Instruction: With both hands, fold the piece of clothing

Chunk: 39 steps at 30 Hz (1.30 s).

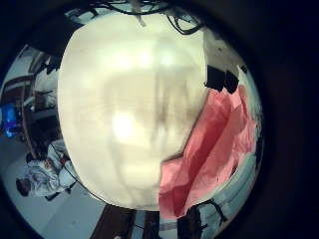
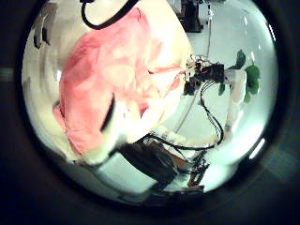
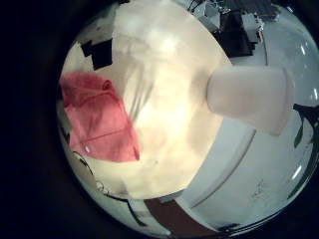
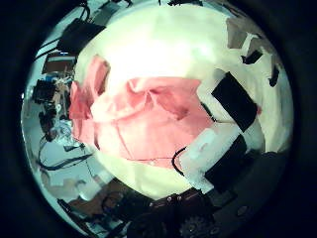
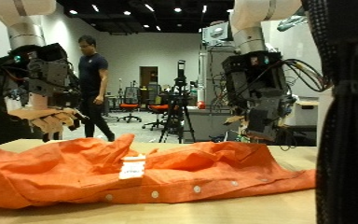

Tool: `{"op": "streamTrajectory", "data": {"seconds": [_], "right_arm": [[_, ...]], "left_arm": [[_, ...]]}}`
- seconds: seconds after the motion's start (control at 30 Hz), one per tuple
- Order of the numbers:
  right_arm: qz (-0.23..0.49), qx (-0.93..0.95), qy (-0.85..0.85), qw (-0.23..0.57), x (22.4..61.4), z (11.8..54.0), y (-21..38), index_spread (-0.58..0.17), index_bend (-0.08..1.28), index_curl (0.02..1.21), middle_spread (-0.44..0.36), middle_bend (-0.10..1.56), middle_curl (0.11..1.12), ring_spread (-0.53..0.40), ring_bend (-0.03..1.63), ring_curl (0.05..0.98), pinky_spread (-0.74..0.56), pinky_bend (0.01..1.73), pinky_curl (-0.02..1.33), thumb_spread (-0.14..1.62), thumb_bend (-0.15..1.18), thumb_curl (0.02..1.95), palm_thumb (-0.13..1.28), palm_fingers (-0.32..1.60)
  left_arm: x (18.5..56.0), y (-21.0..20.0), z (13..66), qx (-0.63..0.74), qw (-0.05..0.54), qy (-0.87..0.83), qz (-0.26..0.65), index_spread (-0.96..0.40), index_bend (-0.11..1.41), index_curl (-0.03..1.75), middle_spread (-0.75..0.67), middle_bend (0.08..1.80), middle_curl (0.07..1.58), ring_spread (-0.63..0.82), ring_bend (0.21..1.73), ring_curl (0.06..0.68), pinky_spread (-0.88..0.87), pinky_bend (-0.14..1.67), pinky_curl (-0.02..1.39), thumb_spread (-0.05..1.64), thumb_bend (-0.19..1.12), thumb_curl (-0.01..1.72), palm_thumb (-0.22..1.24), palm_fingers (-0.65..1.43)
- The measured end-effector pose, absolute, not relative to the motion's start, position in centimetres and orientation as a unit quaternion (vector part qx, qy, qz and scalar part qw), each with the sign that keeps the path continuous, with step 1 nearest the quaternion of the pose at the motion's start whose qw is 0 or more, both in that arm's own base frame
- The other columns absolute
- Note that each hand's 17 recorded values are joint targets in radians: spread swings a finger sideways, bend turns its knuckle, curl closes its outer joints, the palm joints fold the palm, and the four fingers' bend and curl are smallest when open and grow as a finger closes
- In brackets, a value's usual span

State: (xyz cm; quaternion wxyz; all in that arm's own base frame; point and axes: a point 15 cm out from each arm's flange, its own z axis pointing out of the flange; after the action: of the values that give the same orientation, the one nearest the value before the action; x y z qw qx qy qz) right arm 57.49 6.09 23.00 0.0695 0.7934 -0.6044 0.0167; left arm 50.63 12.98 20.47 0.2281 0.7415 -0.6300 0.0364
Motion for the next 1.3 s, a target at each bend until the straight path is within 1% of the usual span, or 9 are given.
{"op": "streamTrajectory", "data": {"seconds": [0.17,0.27,0.37,0.47,0.5,0.63,0.87,1.13,1.3], "right_arm": [[0.036,0.789,-0.611,0.05,56.7,27.3,4.5,-0.401,0.21,0.5,-0.145,0.66,0.62,-0.269,1.17,0.546,-0.39,0.96,0.66,1.56,-0.01,0.27,0.83,0.38],[0.03,0.792,-0.608,0.055,54.7,27.6,3.4,-0.4,0.23,0.5,-0.144,0.65,0.62,-0.27,1.14,0.532,-0.37,0.91,0.63,1.56,-0.01,0.26,0.81,0.38],[0.02,0.797,-0.601,0.064,52.2,27.4,1.3,-0.404,0.3,0.51,-0.167,0.69,0.62,-0.264,0.99,0.493,-0.36,0.84,0.61,1.56,0.0,0.25,0.81,0.34],[0.001,0.819,-0.569,0.076,50.1,26.2,-0.3,-0.413,0.39,0.53,-0.22,0.72,0.61,-0.23,0.83,0.442,-0.27,0.68,0.57,1.56,0.0,0.25,0.82,0.19],[-0.003,0.821,-0.565,0.079,49.7,26.0,-0.7,-0.413,0.4,0.53,-0.231,0.74,0.61,-0.218,0.78,0.42,-0.24,0.62,0.55,1.55,0.0,0.25,0.82,0.17],[-0.034,0.832,-0.546,0.097,47.8,23.4,-2.2,-0.407,0.41,0.51,-0.237,0.58,0.53,-0.14,0.64,0.355,-0.08,0.53,0.48,1.42,-0.03,0.25,0.79,0.04],[-0.065,0.837,-0.529,0.121,45.8,20.2,-3.1,-0.348,0.3,0.43,-0.094,0.39,0.42,0.014,0.47,0.281,0.1,0.45,0.4,1.09,-0.03,0.28,0.7,0.01],[-0.089,0.838,-0.516,0.155,46.3,13.4,-0.4,-0.317,0.22,0.39,-0.05,0.3,0.38,0.058,0.39,0.25,0.14,0.37,0.36,1.0,-0.03,0.3,0.67,0.11],[-0.082,0.831,-0.516,0.189,46.3,11.3,-0.3,-0.276,0.2,0.38,-0.029,0.3,0.37,0.02,0.43,0.253,0.12,0.3,0.32,0.97,-0.03,0.31,0.66,0.28]], "left_arm": [[49.3,14.1,22.0,0.736,0.251,-0.626,0.066,0.08,0.13,0.51,0.3,0.32,0.34,0.24,0.71,0.368,0.18,0.53,0.51,1.25,-0.02,0.28,0.4,-0.1],[48.3,14.5,23.3,0.727,0.258,-0.632,0.073,0.1,0.13,0.45,0.35,0.28,0.32,0.32,0.67,0.339,0.32,0.49,0.47,1.26,-0.02,0.27,0.38,-0.09],[46.8,13.9,24.2,0.719,0.272,-0.636,0.069,0.11,0.14,0.42,0.39,0.26,0.32,0.38,0.62,0.313,0.44,0.43,0.43,1.27,-0.02,0.27,0.37,-0.09],[45.8,13.8,24.7,0.719,0.274,-0.636,0.067,0.12,0.15,0.39,0.4,0.24,0.31,0.43,0.57,0.292,0.52,0.36,0.38,1.27,-0.01,0.27,0.36,-0.08],[45.4,13.7,24.8,0.717,0.275,-0.637,0.066,0.12,0.15,0.38,0.4,0.24,0.31,0.43,0.56,0.287,0.54,0.34,0.37,1.27,-0.01,0.27,0.36,-0.07],[43.9,12.6,25.4,0.707,0.276,-0.648,0.066,0.12,0.14,0.35,0.4,0.21,0.31,0.46,0.52,0.268,0.58,0.31,0.35,1.27,-0.01,0.27,0.36,-0.05],[41.1,9.0,26.0,0.682,0.283,-0.672,0.053,0.11,0.15,0.31,0.41,0.19,0.3,0.49,0.49,0.254,0.61,0.28,0.32,1.27,-0.01,0.28,0.37,-0.04],[40.0,8.7,25.7,0.677,0.27,-0.682,0.058,0.1,0.16,0.3,0.39,0.19,0.3,0.5,0.46,0.247,0.61,0.27,0.32,1.26,-0.01,0.28,0.39,0.0],[39.5,9.9,26.3,0.684,0.266,-0.676,0.065,0.09,0.16,0.29,0.38,0.19,0.3,0.5,0.47,0.25,0.6,0.28,0.32,1.26,-0.01,0.29,0.41,0.01]]}}
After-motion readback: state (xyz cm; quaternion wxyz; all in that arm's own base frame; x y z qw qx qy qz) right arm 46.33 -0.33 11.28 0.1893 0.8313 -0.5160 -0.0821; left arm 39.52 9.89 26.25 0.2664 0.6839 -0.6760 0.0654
